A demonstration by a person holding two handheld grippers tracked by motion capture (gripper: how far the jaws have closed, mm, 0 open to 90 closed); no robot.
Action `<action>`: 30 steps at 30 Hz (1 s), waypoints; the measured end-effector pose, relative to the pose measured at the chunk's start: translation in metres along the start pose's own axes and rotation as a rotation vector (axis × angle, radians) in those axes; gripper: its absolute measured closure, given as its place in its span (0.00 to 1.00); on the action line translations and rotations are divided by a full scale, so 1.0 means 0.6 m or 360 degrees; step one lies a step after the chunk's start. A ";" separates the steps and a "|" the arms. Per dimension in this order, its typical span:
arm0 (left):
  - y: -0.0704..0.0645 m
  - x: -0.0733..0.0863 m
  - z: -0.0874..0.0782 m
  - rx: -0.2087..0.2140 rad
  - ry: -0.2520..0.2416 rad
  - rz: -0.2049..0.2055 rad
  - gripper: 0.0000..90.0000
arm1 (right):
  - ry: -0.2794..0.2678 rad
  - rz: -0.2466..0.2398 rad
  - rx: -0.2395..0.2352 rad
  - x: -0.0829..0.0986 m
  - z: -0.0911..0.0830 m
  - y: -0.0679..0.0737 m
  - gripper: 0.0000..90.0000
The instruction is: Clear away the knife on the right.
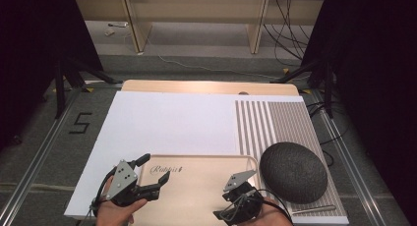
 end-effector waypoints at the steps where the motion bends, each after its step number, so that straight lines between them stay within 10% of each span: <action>1: 0.000 0.000 0.000 0.0000 0.0000 0.0000 0.21 | -0.0006 0.0002 -0.0007 -0.001 0.000 0.001 0.43; 30: 0.001 -0.001 -0.002 -0.0009 -0.0008 -0.0001 0.21 | -0.0020 0.0025 -0.0096 -0.018 0.022 0.027 0.41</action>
Point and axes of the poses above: each handheld gripper's, and its own axes: z roughly forward along the jaws, x roughly out of its underside, y roughly to its left, the point moved 6 cm from there along z, roughly forward along the jaws, and after that the axes turned 5 degrees about z, right-handed, at the moved point
